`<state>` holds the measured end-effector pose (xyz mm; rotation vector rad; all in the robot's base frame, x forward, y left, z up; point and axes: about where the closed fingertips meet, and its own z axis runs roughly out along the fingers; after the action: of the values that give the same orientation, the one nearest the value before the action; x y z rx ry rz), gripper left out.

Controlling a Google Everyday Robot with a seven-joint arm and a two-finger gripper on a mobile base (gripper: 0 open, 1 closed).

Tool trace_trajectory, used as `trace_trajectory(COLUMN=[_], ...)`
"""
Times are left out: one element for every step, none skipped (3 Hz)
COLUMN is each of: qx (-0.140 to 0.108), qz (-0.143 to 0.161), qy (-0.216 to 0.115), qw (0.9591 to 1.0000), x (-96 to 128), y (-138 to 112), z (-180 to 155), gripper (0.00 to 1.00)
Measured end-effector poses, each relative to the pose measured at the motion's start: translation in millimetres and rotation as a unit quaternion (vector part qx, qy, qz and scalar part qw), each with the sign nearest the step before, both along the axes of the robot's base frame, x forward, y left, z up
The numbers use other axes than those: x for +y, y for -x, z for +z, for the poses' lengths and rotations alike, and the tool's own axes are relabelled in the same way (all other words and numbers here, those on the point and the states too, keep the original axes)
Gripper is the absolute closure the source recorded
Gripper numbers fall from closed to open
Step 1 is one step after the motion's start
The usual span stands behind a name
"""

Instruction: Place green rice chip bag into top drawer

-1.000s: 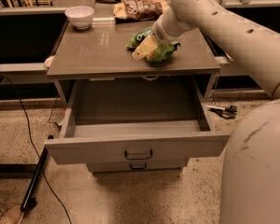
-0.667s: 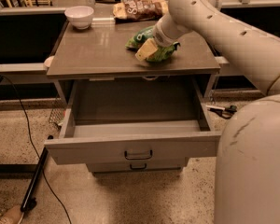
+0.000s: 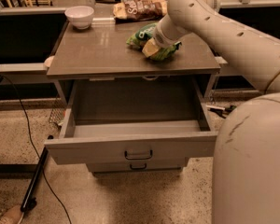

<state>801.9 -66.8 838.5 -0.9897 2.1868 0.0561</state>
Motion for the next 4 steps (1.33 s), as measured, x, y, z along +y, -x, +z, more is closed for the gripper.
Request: trace_trajectory(qx=[-0.016,-0.048,-0.084,-0.082], qz=[0.019,0.05,0.095,0.094], qy=[-0.038,-0.105,-0.173,-0.173], qw=[0.999,0.992,0.9767,0.9769], x=[-7,-23,-49,-48], y=[9,30,61,61], z=[12,34,58,57], gripper=[0.87,1.0,1.0,1.0])
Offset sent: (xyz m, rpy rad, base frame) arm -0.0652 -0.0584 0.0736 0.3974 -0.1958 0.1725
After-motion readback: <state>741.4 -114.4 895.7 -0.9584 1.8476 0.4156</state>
